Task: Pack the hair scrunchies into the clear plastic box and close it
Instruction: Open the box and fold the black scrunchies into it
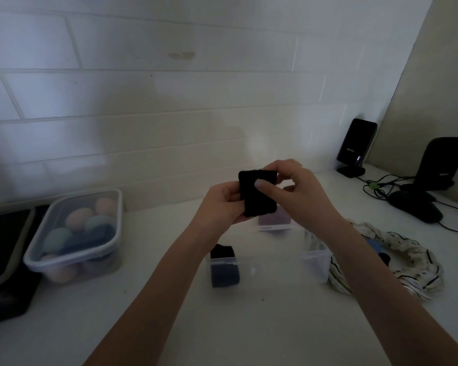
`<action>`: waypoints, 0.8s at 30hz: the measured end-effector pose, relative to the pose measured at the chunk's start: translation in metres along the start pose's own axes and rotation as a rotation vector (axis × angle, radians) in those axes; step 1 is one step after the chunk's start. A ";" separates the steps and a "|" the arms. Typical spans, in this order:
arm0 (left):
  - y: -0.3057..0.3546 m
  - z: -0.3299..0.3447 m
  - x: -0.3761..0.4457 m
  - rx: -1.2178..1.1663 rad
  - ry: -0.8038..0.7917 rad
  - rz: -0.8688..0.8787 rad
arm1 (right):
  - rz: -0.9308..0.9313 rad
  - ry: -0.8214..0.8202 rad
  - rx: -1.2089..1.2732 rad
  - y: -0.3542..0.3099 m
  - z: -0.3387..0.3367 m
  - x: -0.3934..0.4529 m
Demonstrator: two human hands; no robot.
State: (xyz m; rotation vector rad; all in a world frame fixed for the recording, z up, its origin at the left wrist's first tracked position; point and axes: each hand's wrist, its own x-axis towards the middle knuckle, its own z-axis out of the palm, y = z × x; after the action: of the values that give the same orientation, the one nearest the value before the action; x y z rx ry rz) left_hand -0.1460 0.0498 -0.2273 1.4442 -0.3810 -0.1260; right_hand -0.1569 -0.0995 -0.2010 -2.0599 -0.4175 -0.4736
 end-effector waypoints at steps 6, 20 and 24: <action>-0.002 -0.001 0.000 0.080 -0.010 0.014 | 0.058 -0.057 0.232 -0.004 -0.001 -0.003; -0.015 -0.009 -0.024 0.729 0.014 0.181 | 0.365 -0.148 0.356 0.008 -0.008 -0.022; -0.017 -0.017 -0.045 0.753 0.151 0.314 | 0.446 -0.199 0.280 0.010 -0.002 -0.040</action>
State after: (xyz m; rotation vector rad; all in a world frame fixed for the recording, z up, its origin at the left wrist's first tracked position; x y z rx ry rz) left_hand -0.1799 0.0778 -0.2538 2.0911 -0.5580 0.4213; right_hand -0.1873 -0.1103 -0.2267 -1.8561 -0.1204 0.0573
